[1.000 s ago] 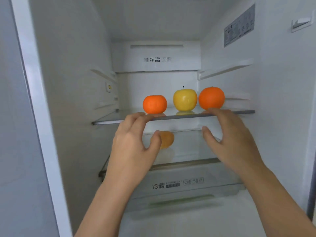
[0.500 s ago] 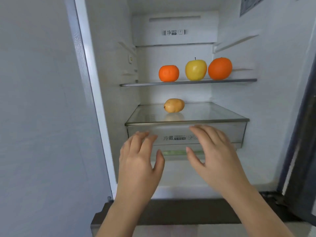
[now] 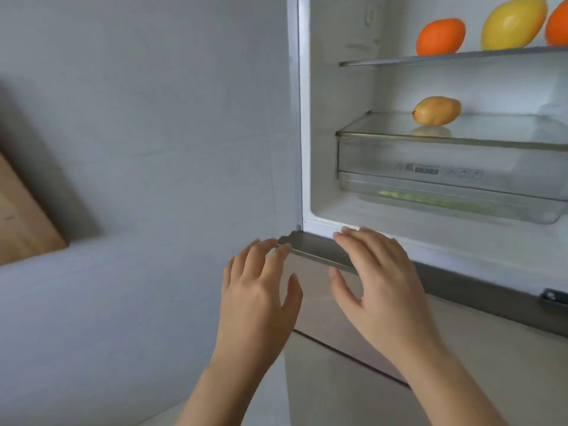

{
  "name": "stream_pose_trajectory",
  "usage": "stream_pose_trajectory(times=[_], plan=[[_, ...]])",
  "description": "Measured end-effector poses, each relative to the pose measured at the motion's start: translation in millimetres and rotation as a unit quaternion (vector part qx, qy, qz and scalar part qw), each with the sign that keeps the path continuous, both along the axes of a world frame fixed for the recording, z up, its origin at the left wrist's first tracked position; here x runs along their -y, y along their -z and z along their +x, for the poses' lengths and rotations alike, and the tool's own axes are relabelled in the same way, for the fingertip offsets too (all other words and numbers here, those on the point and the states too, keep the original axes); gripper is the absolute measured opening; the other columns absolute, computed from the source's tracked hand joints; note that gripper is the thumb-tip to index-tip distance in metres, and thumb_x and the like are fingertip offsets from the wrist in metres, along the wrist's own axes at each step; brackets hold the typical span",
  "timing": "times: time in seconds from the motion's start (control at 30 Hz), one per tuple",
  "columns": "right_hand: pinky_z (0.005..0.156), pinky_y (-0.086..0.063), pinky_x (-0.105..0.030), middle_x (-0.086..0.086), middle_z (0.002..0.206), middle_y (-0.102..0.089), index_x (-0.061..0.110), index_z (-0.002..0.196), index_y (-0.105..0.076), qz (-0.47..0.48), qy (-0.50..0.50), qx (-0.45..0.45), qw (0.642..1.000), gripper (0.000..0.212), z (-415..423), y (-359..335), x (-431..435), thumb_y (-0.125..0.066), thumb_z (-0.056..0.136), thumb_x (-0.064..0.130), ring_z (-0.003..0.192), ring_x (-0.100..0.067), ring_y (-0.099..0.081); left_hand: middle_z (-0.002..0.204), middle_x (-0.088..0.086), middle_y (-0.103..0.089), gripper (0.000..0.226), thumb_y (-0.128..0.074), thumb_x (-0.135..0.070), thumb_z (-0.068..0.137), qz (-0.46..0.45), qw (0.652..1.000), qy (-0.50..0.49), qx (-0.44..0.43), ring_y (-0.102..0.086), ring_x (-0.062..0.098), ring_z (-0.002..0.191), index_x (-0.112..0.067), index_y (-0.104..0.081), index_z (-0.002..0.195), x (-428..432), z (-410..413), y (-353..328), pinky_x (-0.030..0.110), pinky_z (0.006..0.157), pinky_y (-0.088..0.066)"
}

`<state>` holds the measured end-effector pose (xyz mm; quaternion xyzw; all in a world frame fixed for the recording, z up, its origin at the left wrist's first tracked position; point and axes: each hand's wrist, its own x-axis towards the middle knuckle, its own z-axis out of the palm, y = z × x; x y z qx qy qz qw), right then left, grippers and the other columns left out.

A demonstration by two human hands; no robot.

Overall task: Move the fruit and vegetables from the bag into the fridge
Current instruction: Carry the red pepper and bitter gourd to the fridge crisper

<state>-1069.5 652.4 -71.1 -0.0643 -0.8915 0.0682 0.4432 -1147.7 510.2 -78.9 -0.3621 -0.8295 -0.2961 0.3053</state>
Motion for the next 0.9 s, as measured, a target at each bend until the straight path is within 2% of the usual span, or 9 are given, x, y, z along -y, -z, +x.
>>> stream_pose_trajectory(times=[0.17,0.27,0.43,0.63,0.9], plan=[[0.09,-0.043,-0.039,-0.01,0.107,-0.065,0.003,0.107,-0.064,0.009,-0.077,-0.008,0.997,0.039,-1.2,-2.7,45.1,-0.045,0.084,0.029,0.101,-0.029,-0.059,0.112,0.011,-0.063,0.039,-0.043,-0.027,0.082,-0.005,0.996,-0.091,-0.003,-0.057,0.033,0.107,-0.009,-0.061,0.11,57.3,19.6,-0.3,0.046,0.09,-0.046],[0.085,-0.049,-0.046,-0.012,0.105,-0.066,0.002,0.104,-0.065,0.016,-0.126,-0.014,0.992,0.039,-2.9,-3.1,79.1,-0.046,0.084,0.029,0.099,-0.031,-0.061,0.112,0.011,-0.063,0.039,-0.043,-0.027,0.082,-0.006,0.991,-0.13,-0.005,-0.057,0.033,0.107,-0.009,-0.061,0.111,94.1,31.5,-1.5,0.046,0.09,-0.046],[0.081,-0.05,-0.049,-0.012,0.104,-0.066,0.001,0.103,-0.065,0.01,-0.214,-0.015,0.977,0.039,-4.2,-0.8,154.1,-0.047,0.083,0.029,0.097,-0.032,-0.061,0.112,0.012,-0.063,0.039,-0.044,-0.027,0.081,-0.009,0.977,-0.215,-0.002,-0.057,0.034,0.107,-0.008,-0.06,0.111,174.2,58.7,0.0,0.048,0.088,-0.047],[0.084,-0.05,-0.048,-0.01,0.106,-0.066,0.003,0.106,-0.065,0.0,-0.331,-0.001,0.944,0.04,16.2,-4.1,280.0,-0.046,0.084,0.03,0.101,-0.027,-0.06,0.114,0.01,-0.062,0.038,-0.044,-0.029,0.081,-0.012,0.942,-0.335,-0.003,-0.054,0.03,0.109,-0.011,-0.06,0.111,292.4,115.3,1.3,0.045,0.091,-0.043],[0.086,-0.047,-0.041,-0.007,0.106,-0.067,0.007,0.105,-0.066,-0.016,-0.463,0.016,0.886,0.039,87.4,3.4,459.7,-0.045,0.082,0.032,0.102,-0.022,-0.056,0.113,0.008,-0.063,0.038,-0.044,-0.03,0.079,0.016,0.88,-0.475,0.0,-0.052,0.03,0.11,-0.012,-0.061,0.108,463.4,231.2,10.2,0.052,0.091,-0.044]])
